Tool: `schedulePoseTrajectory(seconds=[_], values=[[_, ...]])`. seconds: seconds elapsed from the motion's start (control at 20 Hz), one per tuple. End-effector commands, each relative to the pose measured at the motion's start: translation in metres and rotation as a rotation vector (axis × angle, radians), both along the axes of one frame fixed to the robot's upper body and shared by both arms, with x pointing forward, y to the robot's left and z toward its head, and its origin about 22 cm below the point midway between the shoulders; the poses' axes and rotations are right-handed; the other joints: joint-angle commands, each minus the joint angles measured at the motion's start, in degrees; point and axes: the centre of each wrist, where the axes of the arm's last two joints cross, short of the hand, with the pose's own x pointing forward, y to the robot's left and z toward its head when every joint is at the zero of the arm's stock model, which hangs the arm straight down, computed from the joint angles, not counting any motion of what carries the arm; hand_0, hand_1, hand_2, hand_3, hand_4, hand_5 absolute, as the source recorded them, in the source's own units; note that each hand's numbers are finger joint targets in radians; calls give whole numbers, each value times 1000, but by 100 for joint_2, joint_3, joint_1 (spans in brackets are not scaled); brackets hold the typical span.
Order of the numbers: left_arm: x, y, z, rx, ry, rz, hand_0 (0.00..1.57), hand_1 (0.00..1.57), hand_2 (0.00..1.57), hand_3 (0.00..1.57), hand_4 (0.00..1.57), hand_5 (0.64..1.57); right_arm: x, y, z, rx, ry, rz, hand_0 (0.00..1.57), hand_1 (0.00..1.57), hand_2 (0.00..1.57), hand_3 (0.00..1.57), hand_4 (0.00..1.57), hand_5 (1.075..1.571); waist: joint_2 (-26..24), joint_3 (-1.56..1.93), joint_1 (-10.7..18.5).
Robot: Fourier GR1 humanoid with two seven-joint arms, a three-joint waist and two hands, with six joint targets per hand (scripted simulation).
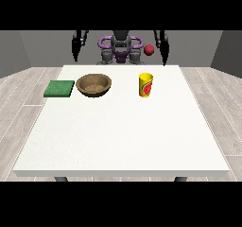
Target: Pick the cup and pour the ball into the bowl, then pick the bowl and place it on the pad
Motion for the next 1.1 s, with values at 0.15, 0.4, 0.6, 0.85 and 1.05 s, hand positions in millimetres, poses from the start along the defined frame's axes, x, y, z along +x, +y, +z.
schedulePoseTrajectory(seconds=[0.15,0.4,0.6,0.85,1.05], values=[[4,6,30,31,-48,-15,0,0,0,0,0,1535,1,-9,26,-39,-16,6,0,0,0,305,1058,1571,-1388,-28,-42],[24,-35,81,-241,-154,-119,0,0,0,0,0,1529,13,68,69,152,-70,142,0,0,0,0,919,1570,-2703,-54,177],[7,-29,79,-369,9,-73,0,0,0,0,0,1550,-6,104,68,204,142,105,0,0,0,0,724,1570,-3095,-44,368],[0,-39,95,-344,-2,-133,0,0,0,0,0,1535,-25,153,80,174,132,101,0,0,0,0,512,1571,-2651,-37,227],[26,-30,102,-279,-233,-140,0,0,0,0,0,1517,7,166,123,75,-110,186,0,0,0,0,198,1570,-1142,-42,-59]])
